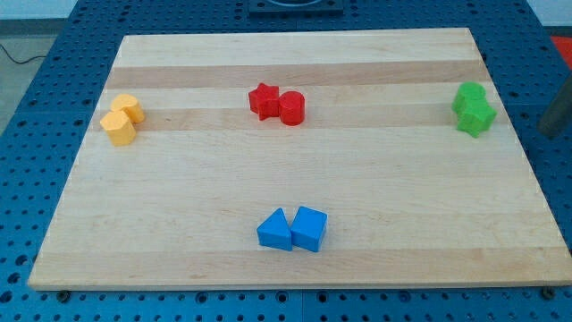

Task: Separate the green star from the green circle

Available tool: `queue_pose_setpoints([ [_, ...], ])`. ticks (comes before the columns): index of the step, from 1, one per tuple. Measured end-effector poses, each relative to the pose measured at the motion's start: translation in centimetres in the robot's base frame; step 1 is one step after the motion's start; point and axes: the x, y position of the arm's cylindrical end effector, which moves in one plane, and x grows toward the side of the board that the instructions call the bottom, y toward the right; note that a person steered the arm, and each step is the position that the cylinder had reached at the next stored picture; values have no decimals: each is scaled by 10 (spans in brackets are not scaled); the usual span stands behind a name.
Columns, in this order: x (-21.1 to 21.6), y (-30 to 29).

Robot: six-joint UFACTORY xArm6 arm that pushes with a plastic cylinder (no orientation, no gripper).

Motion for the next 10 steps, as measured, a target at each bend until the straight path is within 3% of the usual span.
queue_pose_setpoints([
  [1,-9,-39],
  [3,-14,-36],
  [5,-16,-184],
  [6,-5,-209],
  [8,-10,-143],
  [10,-50,-230],
])
